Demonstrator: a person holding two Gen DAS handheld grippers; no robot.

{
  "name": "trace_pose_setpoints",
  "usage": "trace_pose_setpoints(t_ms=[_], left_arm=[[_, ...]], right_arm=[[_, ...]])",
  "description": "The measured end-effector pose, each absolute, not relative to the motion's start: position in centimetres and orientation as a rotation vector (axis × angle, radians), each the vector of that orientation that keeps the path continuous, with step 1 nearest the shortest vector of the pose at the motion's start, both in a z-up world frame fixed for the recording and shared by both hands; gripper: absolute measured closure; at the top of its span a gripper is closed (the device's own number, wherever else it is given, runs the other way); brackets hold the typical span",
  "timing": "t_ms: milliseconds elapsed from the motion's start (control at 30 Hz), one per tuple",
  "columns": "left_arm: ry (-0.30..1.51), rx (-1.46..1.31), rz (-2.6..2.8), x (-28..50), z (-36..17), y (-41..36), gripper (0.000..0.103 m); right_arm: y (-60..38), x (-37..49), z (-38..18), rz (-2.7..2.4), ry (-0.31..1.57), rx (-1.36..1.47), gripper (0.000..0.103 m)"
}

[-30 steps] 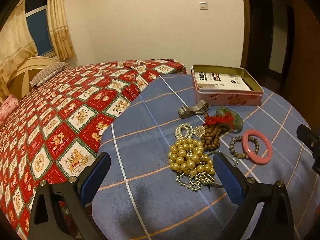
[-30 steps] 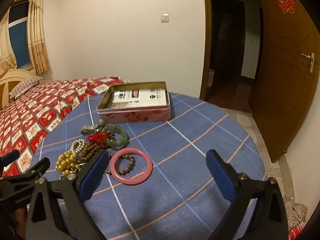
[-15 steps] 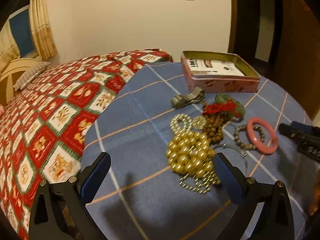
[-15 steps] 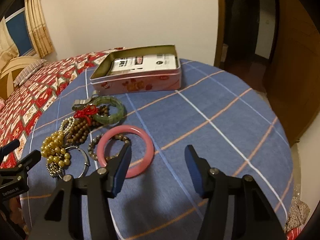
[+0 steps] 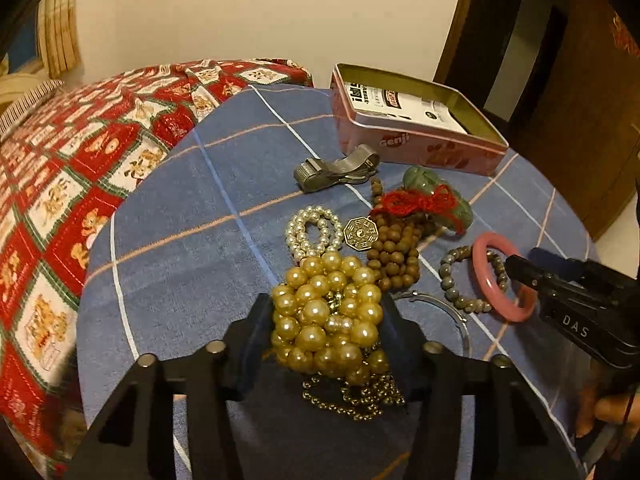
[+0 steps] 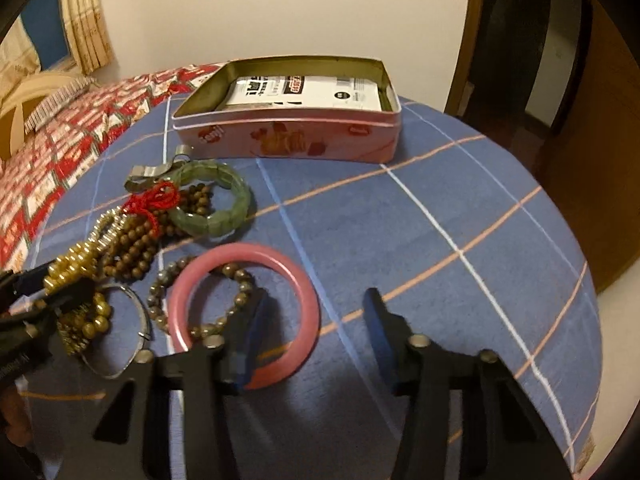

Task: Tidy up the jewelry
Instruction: 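Grasp the pink bangle with the right gripper while the left gripper grasps the gold bead necklace, then carry the pink bangle and gold bead necklace in both grippers over the pink tin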

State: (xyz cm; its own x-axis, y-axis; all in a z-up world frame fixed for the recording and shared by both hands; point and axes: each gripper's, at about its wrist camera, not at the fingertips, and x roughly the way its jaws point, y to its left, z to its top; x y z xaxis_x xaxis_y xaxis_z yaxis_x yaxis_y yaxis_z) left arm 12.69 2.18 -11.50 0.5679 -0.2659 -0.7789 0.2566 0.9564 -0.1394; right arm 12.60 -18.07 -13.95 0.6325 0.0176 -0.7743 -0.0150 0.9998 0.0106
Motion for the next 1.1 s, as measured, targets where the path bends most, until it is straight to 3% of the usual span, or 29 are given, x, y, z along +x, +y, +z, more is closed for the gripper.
trace_pose_setpoints(t_ms=[33, 67, 167, 867, 967, 1100], left_arm=[[0.913, -0.015, -0.309, 12.6, -11.4, 2.2, 0.063], [0.904, -0.017, -0.312, 12.5, -11.3, 2.3, 0.068], [0.860, -0.010, -0.326, 12.0, -10.2, 2.5, 0.082], [0.652, -0.087, -0.459, 12.4, -1.6, 2.5, 0.082], [0.614, -0.087, -0.509, 14.1, 0.4, 1.1, 0.100], [0.565, -0.071, -0.533, 16.8, 2.9, -1.1, 0.100]], right_arm=[[-18.1, 12.6, -13.9, 0.020, 0.886, 0.002, 0.082], [-18.2, 12.7, -13.8, 0.021, 0.887, 0.003, 0.090], [-19.0, 12.5, -13.7, 0.054, 0.886, 0.079, 0.090], [-21.2, 11.9, -7.9, 0.060, 0.703, 0.202, 0.090], [-21.4, 12.9, -6.2, 0.046, 0.652, 0.193, 0.090], [-22.4, 15.4, -4.9, 0.008, 0.606, 0.213, 0.090]])
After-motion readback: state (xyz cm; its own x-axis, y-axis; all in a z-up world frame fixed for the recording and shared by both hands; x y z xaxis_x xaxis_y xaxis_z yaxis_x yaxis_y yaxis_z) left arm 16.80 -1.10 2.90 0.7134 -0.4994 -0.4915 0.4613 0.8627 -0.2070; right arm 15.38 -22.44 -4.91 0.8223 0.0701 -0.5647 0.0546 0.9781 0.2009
